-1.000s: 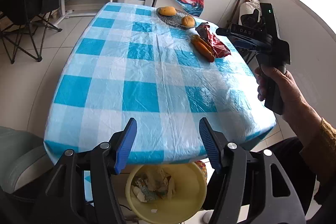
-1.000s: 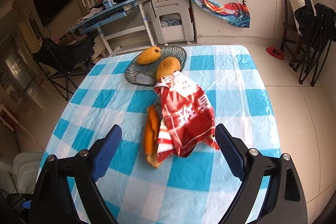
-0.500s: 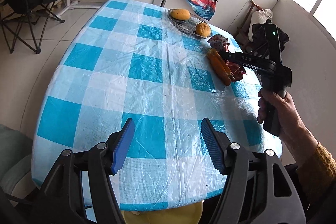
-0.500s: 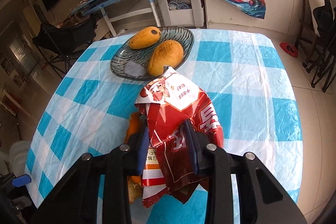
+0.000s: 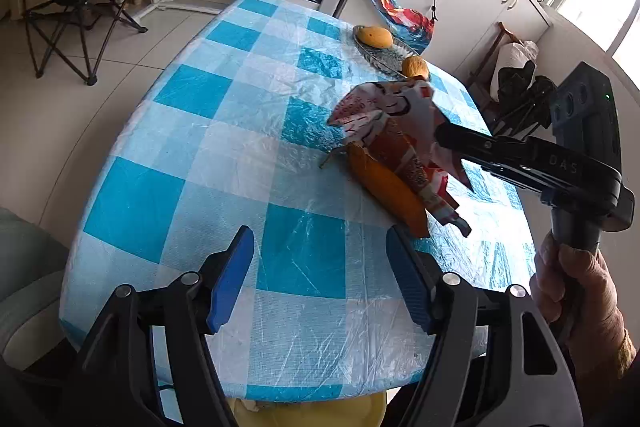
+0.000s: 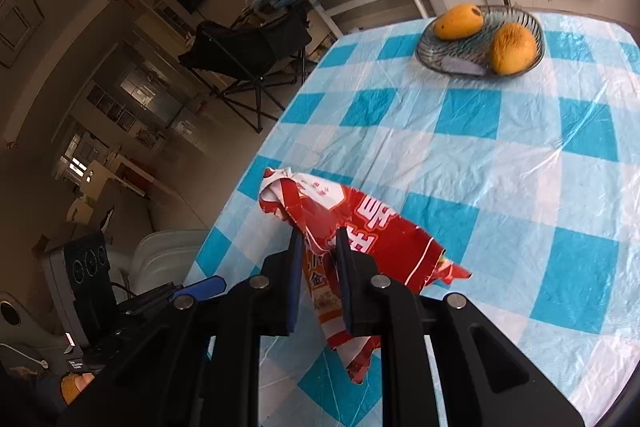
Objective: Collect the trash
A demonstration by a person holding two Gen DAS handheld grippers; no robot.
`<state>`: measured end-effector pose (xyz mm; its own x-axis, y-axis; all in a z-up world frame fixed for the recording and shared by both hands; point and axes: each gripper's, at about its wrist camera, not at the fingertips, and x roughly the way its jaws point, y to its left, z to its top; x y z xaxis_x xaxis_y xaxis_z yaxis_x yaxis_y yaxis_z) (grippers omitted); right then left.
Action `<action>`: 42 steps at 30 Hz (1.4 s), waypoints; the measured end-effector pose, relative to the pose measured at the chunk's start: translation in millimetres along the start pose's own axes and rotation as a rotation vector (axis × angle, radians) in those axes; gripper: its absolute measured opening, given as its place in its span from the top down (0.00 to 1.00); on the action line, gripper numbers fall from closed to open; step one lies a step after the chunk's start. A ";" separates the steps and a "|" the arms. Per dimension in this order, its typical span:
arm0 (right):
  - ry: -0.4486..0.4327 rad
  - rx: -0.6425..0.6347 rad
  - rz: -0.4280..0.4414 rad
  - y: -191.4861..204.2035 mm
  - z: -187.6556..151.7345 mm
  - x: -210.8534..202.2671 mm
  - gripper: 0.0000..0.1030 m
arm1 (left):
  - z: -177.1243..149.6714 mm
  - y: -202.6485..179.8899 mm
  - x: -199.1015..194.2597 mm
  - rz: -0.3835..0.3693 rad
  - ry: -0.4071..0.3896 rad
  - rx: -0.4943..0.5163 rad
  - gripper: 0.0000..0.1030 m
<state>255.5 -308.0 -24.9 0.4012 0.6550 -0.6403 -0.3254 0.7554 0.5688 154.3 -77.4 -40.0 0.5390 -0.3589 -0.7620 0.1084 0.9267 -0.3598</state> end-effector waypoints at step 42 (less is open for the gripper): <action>-0.070 0.234 0.010 -70.1 -13.2 -28.7 0.87 | 34.6 -78.8 83.7 0.188 0.012 0.124 0.56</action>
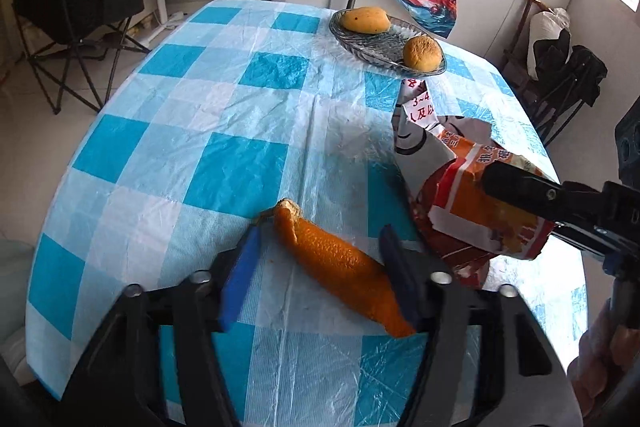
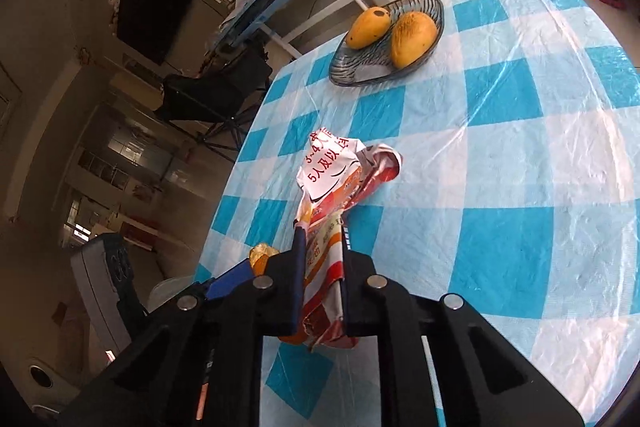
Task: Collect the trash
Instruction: 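Grasp the orange carrot piece with the left tool while the right tool holds the chip bag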
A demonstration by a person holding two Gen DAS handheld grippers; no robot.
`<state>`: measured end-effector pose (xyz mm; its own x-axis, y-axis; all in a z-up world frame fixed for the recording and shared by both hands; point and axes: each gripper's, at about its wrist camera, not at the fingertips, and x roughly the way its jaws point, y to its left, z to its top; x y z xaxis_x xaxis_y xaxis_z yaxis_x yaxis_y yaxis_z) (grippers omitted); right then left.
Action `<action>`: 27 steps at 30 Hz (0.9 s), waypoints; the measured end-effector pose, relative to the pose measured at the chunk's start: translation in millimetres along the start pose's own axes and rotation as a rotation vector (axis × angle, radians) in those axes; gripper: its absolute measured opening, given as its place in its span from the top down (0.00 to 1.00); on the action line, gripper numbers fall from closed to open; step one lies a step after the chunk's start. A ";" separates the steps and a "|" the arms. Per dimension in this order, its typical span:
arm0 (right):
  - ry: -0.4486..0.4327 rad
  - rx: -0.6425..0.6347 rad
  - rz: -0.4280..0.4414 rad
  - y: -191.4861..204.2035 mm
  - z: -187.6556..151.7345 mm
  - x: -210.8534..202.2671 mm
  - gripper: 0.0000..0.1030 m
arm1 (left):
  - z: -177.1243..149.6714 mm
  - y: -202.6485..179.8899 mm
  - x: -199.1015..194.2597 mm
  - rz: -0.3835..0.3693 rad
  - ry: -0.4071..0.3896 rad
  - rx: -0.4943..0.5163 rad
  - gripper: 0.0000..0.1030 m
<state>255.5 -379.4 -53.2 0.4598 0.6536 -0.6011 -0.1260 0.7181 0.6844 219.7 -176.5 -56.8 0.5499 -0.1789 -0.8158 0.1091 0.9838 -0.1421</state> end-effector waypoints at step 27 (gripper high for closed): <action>0.000 0.094 0.032 -5.3 -50.9 -13.5 0.32 | -60.6 42.8 -60.6 -0.071 0.002 0.154 0.43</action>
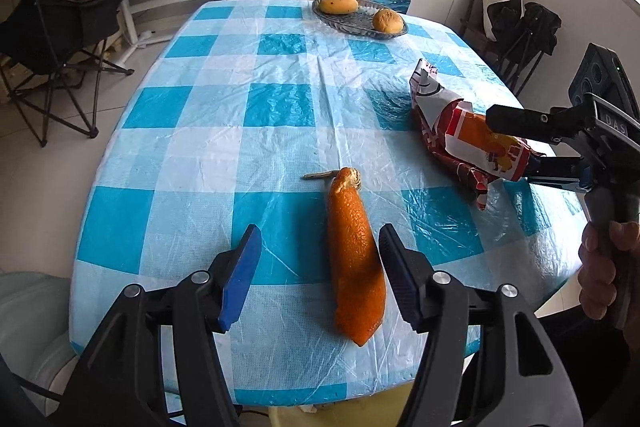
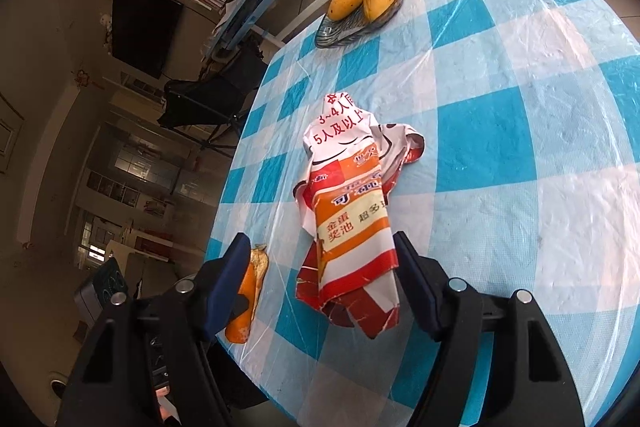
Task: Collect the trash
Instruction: 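Grasp the orange carrot piece with the left tool while the right tool holds the chip bag, then carry the carrot piece over the bucket and open the left tool while the right tool holds the bag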
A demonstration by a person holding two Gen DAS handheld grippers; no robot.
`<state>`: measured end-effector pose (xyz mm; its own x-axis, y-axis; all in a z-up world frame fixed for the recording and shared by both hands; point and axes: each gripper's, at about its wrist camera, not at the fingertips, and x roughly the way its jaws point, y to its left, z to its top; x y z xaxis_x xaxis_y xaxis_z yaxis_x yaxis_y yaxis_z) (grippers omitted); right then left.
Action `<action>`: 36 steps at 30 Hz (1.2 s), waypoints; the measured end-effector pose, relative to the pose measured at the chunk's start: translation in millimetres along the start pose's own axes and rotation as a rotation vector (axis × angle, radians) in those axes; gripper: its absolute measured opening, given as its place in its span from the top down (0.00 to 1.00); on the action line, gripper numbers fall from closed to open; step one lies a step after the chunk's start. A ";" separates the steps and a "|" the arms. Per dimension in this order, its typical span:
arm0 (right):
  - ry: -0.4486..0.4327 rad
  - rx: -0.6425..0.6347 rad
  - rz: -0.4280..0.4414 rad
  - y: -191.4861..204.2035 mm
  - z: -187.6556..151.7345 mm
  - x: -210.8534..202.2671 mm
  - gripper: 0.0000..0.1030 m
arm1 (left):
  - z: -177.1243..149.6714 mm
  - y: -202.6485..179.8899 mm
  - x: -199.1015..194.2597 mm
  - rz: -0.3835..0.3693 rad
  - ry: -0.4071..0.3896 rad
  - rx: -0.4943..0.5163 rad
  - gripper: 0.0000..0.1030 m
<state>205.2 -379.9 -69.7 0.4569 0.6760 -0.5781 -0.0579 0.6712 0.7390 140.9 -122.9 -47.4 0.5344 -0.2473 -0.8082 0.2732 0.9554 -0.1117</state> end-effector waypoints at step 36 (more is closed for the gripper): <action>-0.228 -0.182 0.160 74.2 -95.9 -61.8 0.91 | -67.6 -24.1 -88.1 -0.007 -0.195 0.077 0.85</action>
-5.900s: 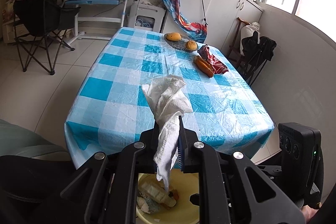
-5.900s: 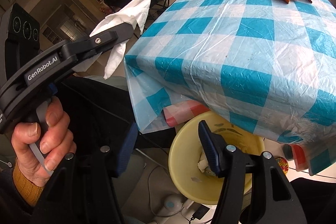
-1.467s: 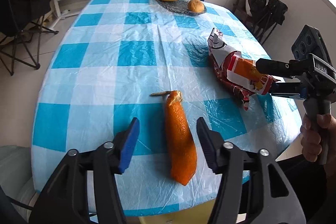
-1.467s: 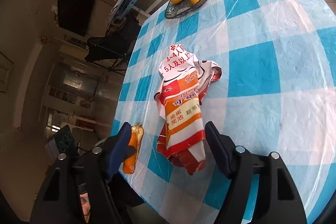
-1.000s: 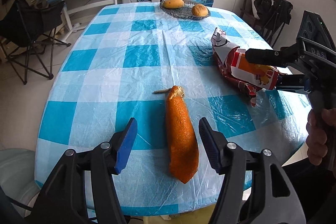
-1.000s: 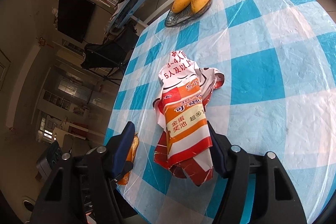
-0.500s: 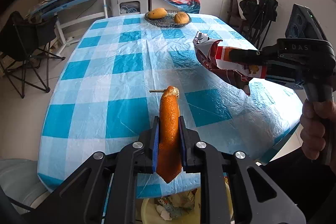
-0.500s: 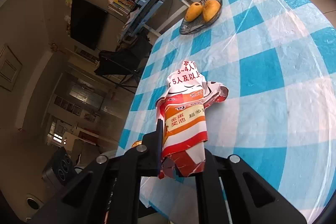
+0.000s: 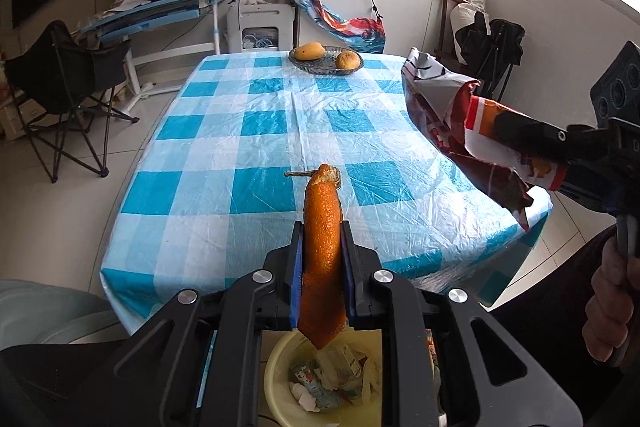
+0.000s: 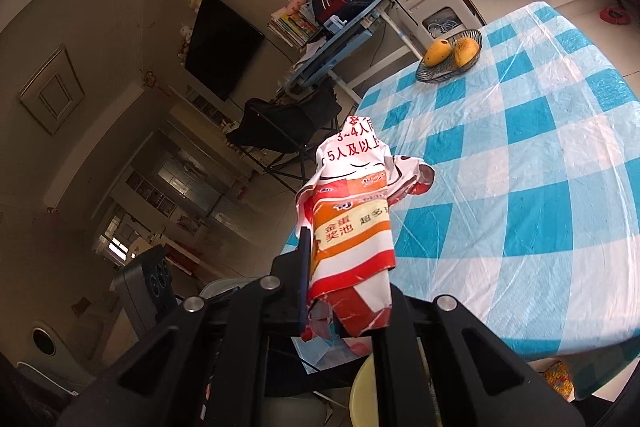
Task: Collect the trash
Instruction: 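Carry the carrot piece over the bucket and open the left tool while the right tool holds the bag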
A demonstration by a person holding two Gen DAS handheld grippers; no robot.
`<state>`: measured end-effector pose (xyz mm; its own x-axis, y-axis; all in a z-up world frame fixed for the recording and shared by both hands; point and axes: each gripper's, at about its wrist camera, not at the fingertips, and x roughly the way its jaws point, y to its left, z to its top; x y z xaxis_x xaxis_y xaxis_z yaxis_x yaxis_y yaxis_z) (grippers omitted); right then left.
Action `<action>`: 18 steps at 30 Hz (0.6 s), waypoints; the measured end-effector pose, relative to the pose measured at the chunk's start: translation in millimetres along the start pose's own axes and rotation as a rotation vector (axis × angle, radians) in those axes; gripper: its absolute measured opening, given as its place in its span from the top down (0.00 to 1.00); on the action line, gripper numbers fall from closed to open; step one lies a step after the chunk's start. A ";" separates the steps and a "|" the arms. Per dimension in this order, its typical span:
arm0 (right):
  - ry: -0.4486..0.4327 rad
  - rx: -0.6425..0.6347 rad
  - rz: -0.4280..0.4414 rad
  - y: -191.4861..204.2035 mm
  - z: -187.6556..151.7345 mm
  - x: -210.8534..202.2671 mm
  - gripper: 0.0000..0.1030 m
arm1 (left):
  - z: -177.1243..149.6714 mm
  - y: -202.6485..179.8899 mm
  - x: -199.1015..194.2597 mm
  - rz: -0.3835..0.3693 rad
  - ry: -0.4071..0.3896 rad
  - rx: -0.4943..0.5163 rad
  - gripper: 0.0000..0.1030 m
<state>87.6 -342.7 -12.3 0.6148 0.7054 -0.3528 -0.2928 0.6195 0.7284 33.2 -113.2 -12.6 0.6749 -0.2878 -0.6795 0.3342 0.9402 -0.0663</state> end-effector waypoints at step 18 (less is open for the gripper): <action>-0.003 -0.112 -0.043 36.6 -57.6 -40.7 0.91 | -43.4 -8.7 -39.1 -0.024 0.035 -0.018 0.85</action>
<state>9.7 -328.9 -5.1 0.6302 0.6768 -0.3804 -0.3462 0.6835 0.6426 -24.7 -102.3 -17.1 0.6430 -0.3042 -0.7029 0.3380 0.9362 -0.0960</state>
